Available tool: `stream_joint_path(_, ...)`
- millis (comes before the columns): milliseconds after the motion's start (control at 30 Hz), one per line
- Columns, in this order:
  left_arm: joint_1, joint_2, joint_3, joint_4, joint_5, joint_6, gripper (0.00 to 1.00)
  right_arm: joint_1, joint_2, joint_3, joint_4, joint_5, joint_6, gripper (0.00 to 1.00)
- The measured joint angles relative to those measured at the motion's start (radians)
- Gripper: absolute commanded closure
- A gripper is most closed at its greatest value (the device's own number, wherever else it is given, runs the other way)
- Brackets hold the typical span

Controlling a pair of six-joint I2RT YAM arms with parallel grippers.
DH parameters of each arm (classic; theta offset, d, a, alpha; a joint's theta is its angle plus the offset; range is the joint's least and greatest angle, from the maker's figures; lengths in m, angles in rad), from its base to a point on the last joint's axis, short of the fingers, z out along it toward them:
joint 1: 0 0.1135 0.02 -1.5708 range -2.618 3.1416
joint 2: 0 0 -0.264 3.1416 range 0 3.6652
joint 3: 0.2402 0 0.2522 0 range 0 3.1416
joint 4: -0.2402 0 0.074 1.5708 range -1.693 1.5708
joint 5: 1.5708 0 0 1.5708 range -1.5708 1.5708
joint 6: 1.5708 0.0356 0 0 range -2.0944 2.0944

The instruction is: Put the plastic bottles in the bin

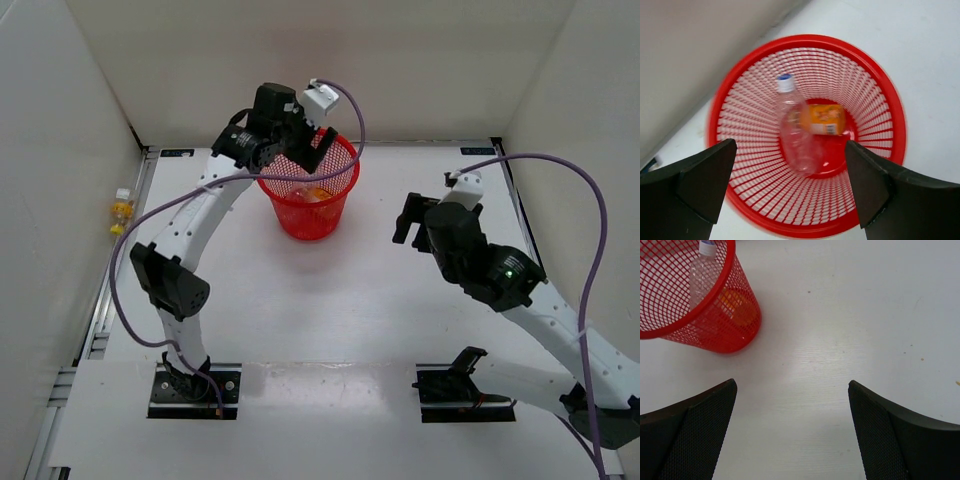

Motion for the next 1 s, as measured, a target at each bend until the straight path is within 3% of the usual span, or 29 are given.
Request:
stream_joint_path(233,0.044,-0.132,-0.001,0.055,-0.359,0.042,0.0,0.0,0.062,0.003,0.002,-0.018,-0.024,0.05)
stream_joint_path(400,0.319,-0.106,-0.073,0.113,-0.562,0.086,0.0,0.0,0.067,0.003,0.023,-0.027,-0.031,0.05)
stream_joint_path(533,0.55,0.037,-0.158,0.114,-0.676,0.103,0.0,0.0,0.09,0.003,0.036,-0.039,-0.043,0.04)
stream_joint_path(633,0.655,0.195,-0.183,0.102,-0.728,0.111,0.0,0.0,0.123,0.004,0.046,-0.047,-0.053,0.04)
stream_joint_path(867,0.756,0.514,-0.051,0.058,-0.804,0.147,0.0,0.0,0.202,0.026,0.047,-0.078,-0.068,0.04)
stream_joint_path(1000,0.792,0.621,0.04,0.07,-0.832,0.169,0.0,0.0,0.245,0.051,0.043,-0.089,-0.077,0.04)
